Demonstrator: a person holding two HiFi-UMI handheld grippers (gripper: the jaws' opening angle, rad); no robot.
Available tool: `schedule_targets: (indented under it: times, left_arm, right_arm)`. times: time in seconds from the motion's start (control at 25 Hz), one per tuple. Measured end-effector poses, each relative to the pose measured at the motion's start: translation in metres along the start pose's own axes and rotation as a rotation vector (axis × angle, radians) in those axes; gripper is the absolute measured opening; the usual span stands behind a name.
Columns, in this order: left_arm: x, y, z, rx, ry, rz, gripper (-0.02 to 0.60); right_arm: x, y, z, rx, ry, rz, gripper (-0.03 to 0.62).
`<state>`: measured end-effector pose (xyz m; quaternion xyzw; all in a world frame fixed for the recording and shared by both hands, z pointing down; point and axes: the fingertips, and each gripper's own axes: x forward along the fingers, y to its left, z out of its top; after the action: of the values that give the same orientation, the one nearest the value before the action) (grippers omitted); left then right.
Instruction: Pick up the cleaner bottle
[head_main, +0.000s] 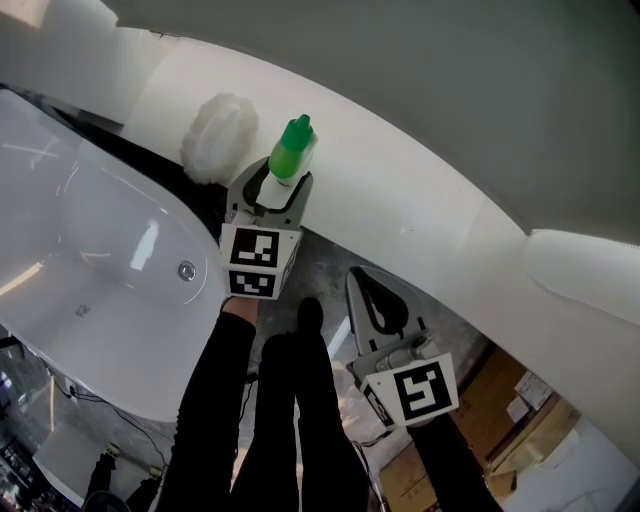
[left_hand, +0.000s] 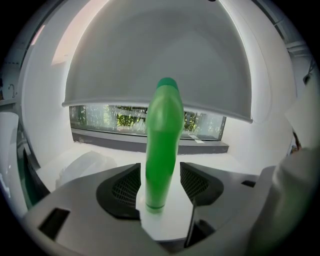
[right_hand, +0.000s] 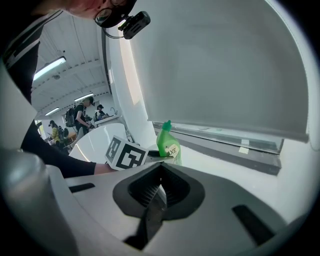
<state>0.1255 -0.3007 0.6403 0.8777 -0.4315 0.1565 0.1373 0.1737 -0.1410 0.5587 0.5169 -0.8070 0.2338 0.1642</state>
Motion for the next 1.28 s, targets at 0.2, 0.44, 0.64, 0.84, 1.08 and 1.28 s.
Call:
schedule_targets:
  times: [0.2, 0.44, 0.64, 0.84, 1.08, 1.28]
  left_arm:
    - [0.005, 0.002, 0.001, 0.022, -0.01, -0.004, 0.25]
    - [0.013, 0.006, -0.002, 0.028, -0.018, -0.007, 0.244]
    - [0.021, 0.003, 0.001, 0.039, -0.039, -0.014, 0.215]
    - [0.026, 0.001, 0.004, 0.063, -0.058, -0.009, 0.198]
    - [0.025, -0.002, 0.005, 0.098, -0.069, -0.014, 0.189]
    - [0.017, -0.003, 0.009, 0.108, -0.09, -0.006, 0.187]
  right_arm:
    - [0.008, -0.003, 0.006, -0.018, -0.015, 0.003, 0.005]
    - [0.012, -0.003, 0.001, -0.015, -0.008, 0.0, 0.005]
    - [0.013, -0.006, -0.005, -0.013, 0.007, -0.005, 0.005]
    - [0.014, -0.009, -0.008, -0.009, 0.013, -0.012, 0.005]
    - [0.015, -0.007, -0.008, -0.011, 0.014, -0.013, 0.005]
    - [0.015, -0.007, -0.005, -0.017, 0.008, -0.018, 0.005]
